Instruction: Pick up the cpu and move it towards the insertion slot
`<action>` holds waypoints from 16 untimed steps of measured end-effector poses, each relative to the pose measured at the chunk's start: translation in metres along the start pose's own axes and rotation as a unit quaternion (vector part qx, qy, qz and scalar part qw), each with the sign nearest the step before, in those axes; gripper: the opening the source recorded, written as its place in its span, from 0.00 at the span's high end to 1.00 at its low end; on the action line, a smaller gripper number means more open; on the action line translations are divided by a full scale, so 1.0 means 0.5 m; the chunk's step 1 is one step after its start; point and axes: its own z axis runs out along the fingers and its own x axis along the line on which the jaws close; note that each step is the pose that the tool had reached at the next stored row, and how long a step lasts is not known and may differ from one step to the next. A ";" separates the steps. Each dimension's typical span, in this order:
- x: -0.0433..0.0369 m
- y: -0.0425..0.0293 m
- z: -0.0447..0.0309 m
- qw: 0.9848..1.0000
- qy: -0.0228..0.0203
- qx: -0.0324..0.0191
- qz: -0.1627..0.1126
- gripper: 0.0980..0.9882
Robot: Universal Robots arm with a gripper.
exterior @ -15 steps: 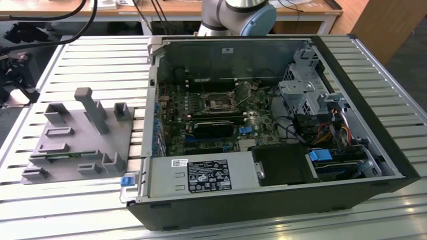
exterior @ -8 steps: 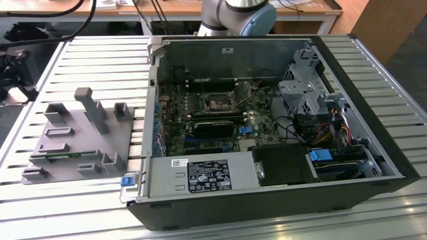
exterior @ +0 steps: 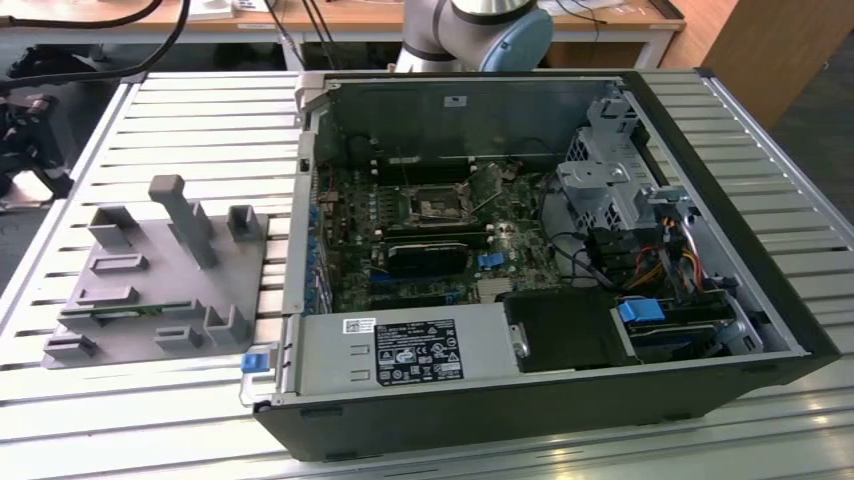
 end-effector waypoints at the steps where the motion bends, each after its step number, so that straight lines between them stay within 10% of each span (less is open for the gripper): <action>1: 0.000 0.000 -0.001 1.000 0.000 0.000 0.000 0.50; 16: 0.000 0.001 -0.019 1.000 0.000 0.000 0.000 0.50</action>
